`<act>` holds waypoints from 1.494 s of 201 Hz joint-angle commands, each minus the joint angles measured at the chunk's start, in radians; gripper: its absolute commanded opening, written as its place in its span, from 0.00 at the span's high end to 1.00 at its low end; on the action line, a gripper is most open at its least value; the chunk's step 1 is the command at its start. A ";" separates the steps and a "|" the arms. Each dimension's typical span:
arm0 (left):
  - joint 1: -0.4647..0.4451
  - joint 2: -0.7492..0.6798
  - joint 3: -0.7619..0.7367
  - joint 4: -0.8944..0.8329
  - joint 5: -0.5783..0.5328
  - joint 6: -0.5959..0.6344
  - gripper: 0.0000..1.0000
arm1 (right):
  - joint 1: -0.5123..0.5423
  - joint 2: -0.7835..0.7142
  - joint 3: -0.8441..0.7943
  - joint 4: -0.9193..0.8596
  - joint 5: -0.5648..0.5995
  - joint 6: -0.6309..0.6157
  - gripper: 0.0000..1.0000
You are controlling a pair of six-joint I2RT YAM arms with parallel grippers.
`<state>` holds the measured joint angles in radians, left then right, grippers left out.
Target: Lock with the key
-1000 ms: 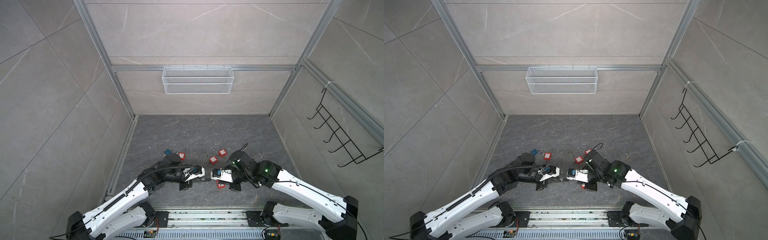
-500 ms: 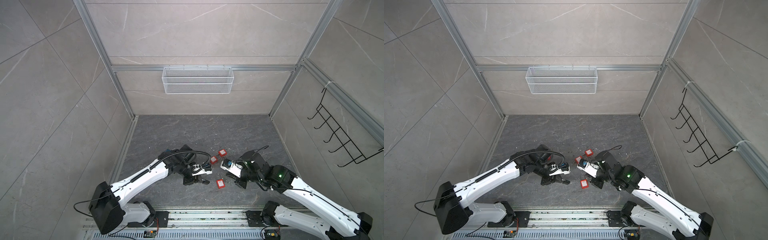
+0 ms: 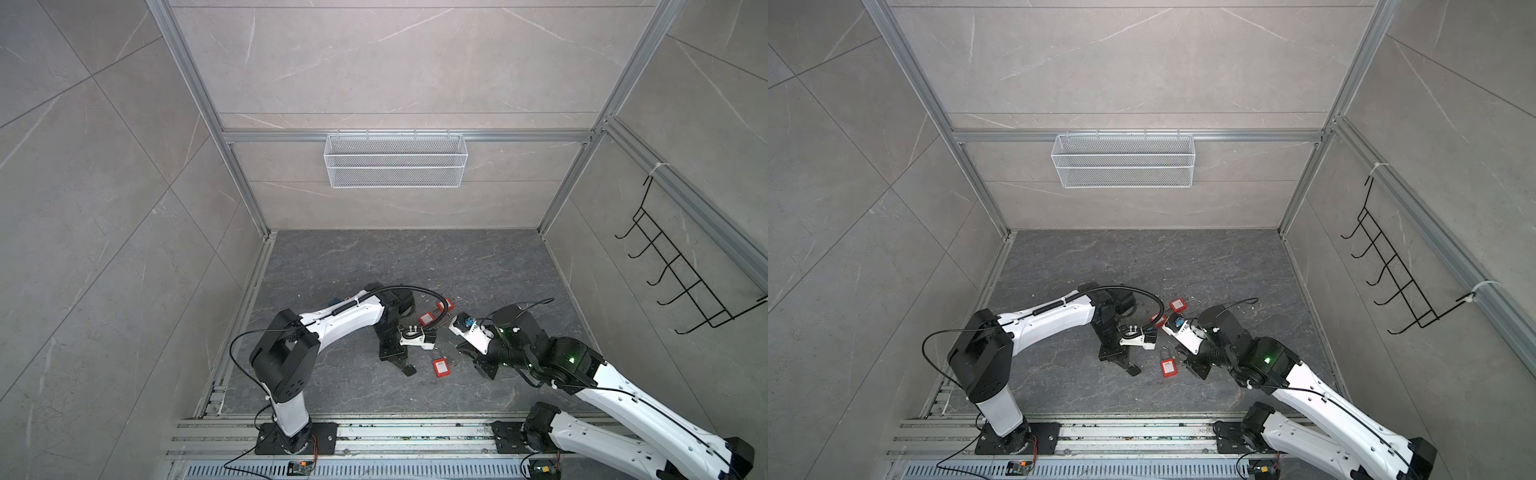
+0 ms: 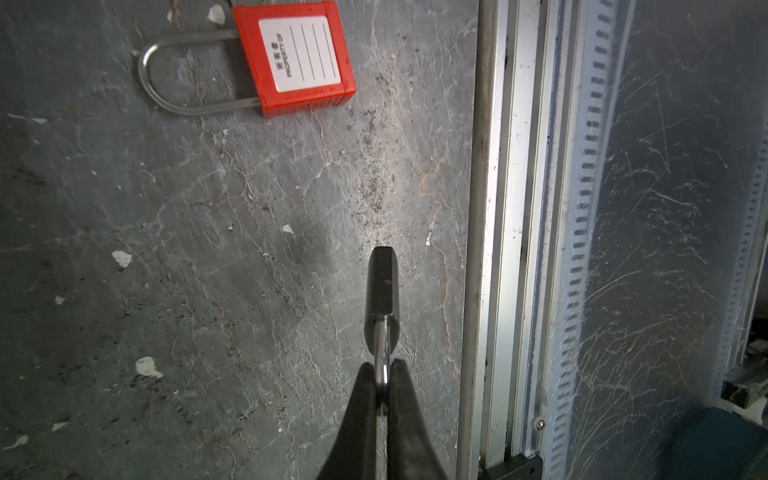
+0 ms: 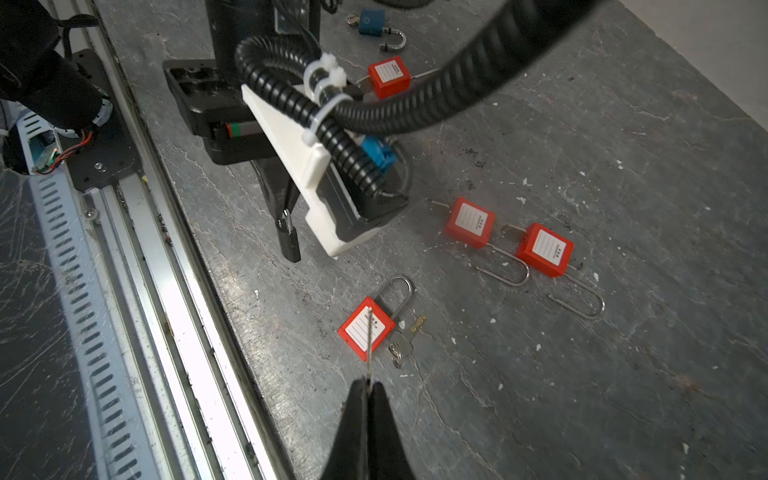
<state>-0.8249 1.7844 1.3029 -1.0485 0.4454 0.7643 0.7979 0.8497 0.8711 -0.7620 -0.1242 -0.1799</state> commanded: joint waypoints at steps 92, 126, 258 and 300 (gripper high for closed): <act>-0.017 0.220 0.165 -0.214 -0.005 0.058 1.00 | -0.003 0.041 0.051 -0.022 0.112 0.191 1.00; -0.022 0.279 0.216 -0.226 -0.020 0.059 1.00 | -0.003 0.055 0.057 -0.032 0.112 0.302 1.00; 0.023 0.272 0.266 -0.072 -0.035 -0.021 0.68 | -0.002 0.023 -0.017 -0.071 0.104 0.649 1.00; 0.097 0.153 0.199 0.008 0.002 -0.056 0.61 | 0.007 0.063 -0.011 -0.095 0.071 0.718 1.00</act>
<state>-0.7818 2.0750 1.5433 -1.0927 0.3805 0.7437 0.7982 0.8871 0.8665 -0.8185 -0.0341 0.4641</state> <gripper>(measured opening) 0.386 0.041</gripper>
